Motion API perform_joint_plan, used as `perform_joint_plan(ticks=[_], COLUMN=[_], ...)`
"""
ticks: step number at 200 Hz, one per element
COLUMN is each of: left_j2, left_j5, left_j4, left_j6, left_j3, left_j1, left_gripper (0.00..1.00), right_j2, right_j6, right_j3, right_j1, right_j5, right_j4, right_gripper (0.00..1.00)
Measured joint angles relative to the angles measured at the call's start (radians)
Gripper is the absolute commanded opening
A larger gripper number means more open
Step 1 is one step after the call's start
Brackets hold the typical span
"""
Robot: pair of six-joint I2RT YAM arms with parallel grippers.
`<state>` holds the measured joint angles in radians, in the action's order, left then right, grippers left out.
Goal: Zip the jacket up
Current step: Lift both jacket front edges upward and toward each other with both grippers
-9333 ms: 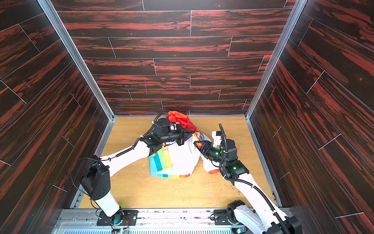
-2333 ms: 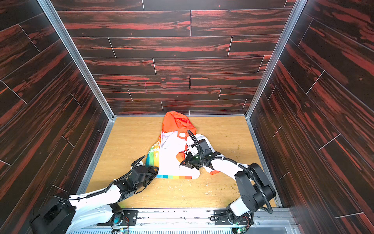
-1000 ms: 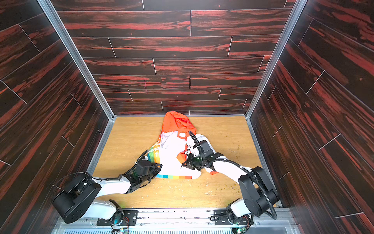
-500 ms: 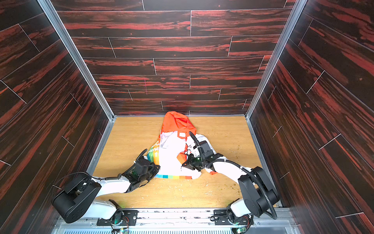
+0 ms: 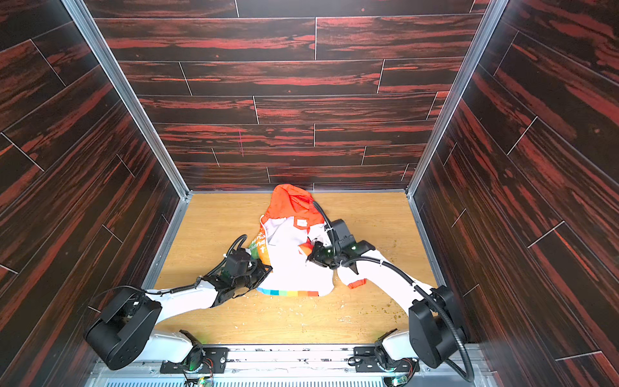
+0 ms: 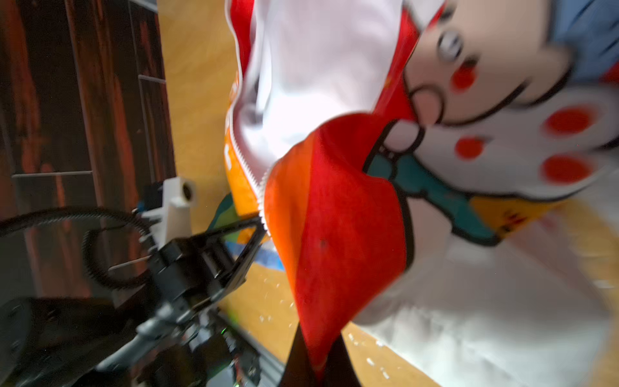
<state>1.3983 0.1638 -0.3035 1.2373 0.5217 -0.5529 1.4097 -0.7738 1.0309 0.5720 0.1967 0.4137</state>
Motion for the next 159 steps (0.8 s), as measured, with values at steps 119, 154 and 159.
perform_joint_plan(ticks=[119, 154, 159], left_j2=[-0.116, -0.116, -0.116], left_j5=[-0.002, 0.022, 0.023], left_j4=[0.19, 0.031, -0.002], left_j6=[-0.259, -0.174, -0.161], left_j3=[0.237, 0.236, 0.236], left_j1=[0.037, 0.066, 0.067], left_gripper=[0.0, 0.0, 0.0], right_j2=[-0.084, -0.129, -0.129], right_j6=[0.102, 0.037, 0.023], right_j3=[0.112, -0.027, -0.042], right_j1=[-0.051, -0.173, -0.181], right_j5=[-0.258, 0.043, 0.074], right_j4=[0.06, -0.182, -0.21], right_gripper=[0.0, 0.0, 0.0])
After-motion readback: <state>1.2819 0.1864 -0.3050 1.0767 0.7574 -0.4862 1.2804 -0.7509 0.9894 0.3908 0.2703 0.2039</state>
